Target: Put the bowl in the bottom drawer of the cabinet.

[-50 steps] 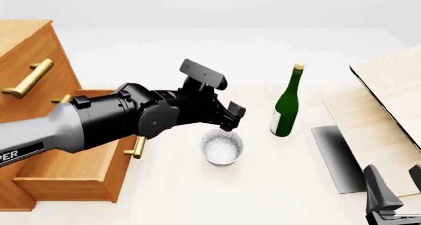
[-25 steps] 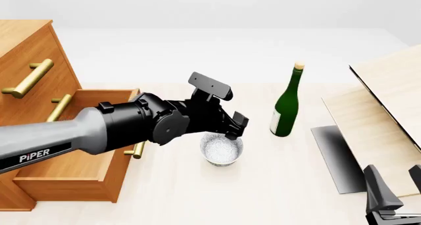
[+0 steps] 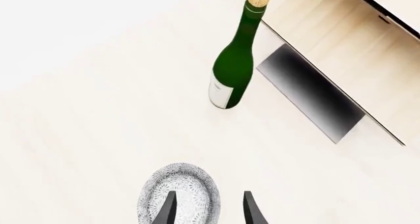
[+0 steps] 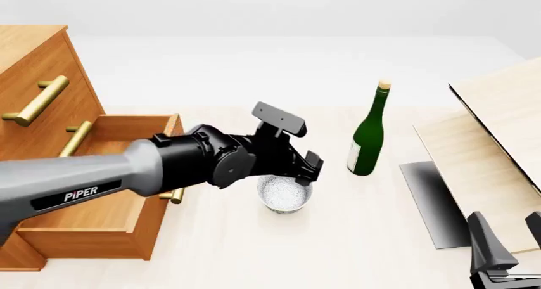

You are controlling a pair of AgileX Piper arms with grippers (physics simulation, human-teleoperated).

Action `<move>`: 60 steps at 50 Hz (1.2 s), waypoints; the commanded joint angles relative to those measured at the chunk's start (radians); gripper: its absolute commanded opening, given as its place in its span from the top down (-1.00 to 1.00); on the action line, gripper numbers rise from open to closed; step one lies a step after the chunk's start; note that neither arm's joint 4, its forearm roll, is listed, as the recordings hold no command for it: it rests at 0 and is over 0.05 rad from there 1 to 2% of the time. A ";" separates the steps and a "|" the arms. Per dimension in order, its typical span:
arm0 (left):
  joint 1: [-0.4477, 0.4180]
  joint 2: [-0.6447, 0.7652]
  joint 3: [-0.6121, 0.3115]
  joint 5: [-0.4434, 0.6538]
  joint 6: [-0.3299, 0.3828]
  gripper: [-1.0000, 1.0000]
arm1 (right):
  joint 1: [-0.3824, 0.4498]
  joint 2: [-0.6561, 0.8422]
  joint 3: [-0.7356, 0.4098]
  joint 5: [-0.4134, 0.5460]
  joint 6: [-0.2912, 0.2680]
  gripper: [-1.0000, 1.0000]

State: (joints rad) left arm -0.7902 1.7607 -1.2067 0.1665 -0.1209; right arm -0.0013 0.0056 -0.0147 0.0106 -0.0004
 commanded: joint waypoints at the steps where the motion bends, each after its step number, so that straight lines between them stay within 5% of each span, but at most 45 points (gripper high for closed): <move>1: 0.004 0.045 -0.009 -0.018 -0.009 -1.00 | 0.000 0.000 0.000 0.000 0.000 -1.00; 60: 0.001 0.196 -0.024 -0.106 -0.097 -1.00 | 0.000 0.000 0.000 0.000 0.000 -1.00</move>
State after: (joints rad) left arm -0.7933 1.9289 -1.2211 0.0675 -0.2052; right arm -0.0012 0.0056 -0.0147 0.0106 -0.0004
